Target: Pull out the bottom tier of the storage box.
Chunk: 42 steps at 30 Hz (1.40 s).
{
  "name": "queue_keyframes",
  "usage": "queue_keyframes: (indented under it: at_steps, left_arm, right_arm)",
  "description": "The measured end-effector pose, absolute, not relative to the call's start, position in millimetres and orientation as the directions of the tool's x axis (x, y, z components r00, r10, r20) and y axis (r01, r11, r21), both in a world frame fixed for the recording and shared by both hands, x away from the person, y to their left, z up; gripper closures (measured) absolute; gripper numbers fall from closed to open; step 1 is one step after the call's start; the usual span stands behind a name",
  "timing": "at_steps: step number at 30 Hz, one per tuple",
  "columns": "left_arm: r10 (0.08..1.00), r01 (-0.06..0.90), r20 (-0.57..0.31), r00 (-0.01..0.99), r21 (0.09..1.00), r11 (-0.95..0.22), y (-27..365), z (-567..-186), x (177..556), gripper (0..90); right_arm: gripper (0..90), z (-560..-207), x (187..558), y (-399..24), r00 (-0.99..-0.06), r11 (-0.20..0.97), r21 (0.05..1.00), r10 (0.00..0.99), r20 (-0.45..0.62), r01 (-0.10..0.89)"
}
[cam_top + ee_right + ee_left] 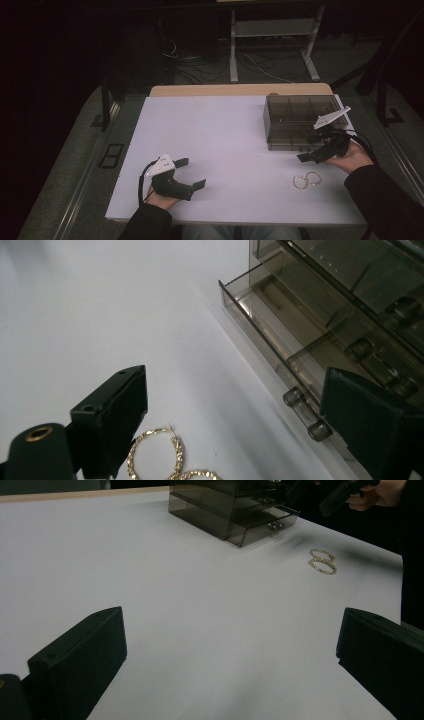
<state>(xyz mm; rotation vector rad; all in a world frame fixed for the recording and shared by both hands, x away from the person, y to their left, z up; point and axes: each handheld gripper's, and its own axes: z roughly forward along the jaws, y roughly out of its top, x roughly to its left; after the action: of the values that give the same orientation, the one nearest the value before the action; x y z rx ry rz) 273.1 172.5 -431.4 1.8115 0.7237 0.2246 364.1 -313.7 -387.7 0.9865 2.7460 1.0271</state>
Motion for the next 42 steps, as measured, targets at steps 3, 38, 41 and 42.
queue_keyframes:
  at_steps: [3, 38, 41, 42]
  left_arm:
    - [0.575, 0.364, -0.195, 0.795, 0.911, -0.195, 172, -431, 273, 0.0]
    - [0.571, 0.361, -0.191, 0.799, 0.911, -0.201, 172, -432, 273, 0.0]
    - [0.571, 0.361, -0.191, 0.798, 0.911, -0.2, 172, -431, 273, 0.0]
    - [0.571, 0.361, -0.191, 0.798, 0.911, -0.2, 172, -431, 273, 0.0]
  right_arm:
    - [11.0, -390, 366, -312, -0.808, 0.587, 0.607, 0.567, 0.163, 0.535]
    - [45.3, -417, 390, -308, -0.821, 0.63, 0.585, 0.559, 0.116, 0.511]
    - [51.4, -418, 392, -308, -0.817, 0.626, 0.586, 0.565, 0.113, 0.514]
    - [53.5, -418, 393, -309, -0.815, 0.624, 0.588, 0.568, 0.113, 0.516]
